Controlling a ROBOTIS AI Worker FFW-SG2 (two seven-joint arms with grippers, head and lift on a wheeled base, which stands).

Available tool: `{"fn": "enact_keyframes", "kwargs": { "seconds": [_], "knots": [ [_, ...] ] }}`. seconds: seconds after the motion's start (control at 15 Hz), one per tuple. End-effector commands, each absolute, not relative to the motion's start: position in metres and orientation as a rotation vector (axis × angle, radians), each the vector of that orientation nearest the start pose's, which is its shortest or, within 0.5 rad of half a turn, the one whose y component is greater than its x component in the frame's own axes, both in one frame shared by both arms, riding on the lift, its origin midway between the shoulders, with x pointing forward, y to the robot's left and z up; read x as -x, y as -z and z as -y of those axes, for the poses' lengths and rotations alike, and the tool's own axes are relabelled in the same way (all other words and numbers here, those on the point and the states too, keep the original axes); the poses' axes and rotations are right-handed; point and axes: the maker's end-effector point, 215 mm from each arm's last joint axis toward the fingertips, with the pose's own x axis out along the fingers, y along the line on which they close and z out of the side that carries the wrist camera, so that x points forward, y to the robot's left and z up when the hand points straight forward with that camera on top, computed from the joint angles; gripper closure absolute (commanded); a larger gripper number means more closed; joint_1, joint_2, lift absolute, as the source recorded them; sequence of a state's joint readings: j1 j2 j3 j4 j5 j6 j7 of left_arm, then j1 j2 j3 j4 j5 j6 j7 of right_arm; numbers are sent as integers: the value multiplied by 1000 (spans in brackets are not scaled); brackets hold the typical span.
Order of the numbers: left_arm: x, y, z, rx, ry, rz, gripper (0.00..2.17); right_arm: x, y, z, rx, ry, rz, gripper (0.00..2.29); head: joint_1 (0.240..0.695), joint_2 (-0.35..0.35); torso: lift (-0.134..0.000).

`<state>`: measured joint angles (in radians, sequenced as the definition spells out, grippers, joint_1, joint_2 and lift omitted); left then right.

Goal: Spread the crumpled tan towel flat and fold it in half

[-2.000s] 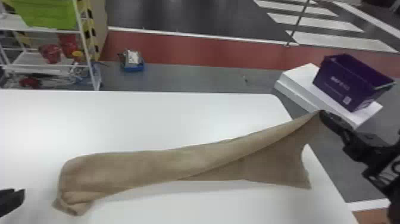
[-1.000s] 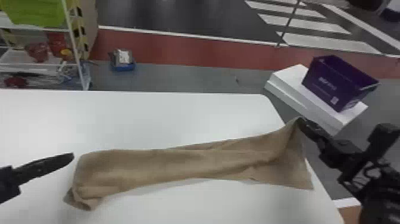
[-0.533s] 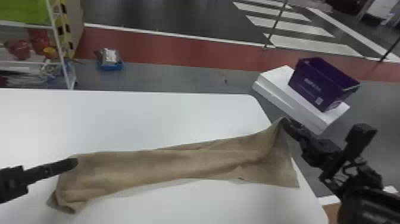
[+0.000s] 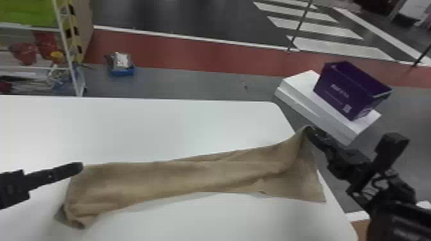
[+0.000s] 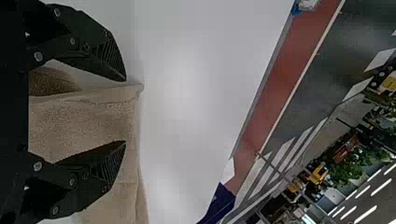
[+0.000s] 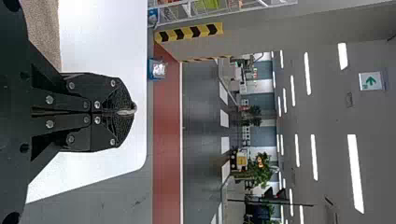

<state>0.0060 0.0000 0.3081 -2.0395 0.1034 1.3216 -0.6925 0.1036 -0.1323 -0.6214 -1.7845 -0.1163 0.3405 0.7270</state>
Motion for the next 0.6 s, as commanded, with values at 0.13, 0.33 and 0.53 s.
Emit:
{"fn": "enact_keyframes", "kwargs": {
  "seconds": [0.13,0.33,0.53],
  "knots": [
    [-479,422,-212,426,402,-781,367,-495,328,457,-43,-134,-144,2128,695,-275,-124],
    [-480,431,-208,406,405,-807,370,-494,329,459,-38,-130,-140,2128,695,-272,-124],
    [-481,429,-203,410,419,-806,485,-493,331,460,-38,-130,-138,2128,695,-279,-124]
  ]
}}
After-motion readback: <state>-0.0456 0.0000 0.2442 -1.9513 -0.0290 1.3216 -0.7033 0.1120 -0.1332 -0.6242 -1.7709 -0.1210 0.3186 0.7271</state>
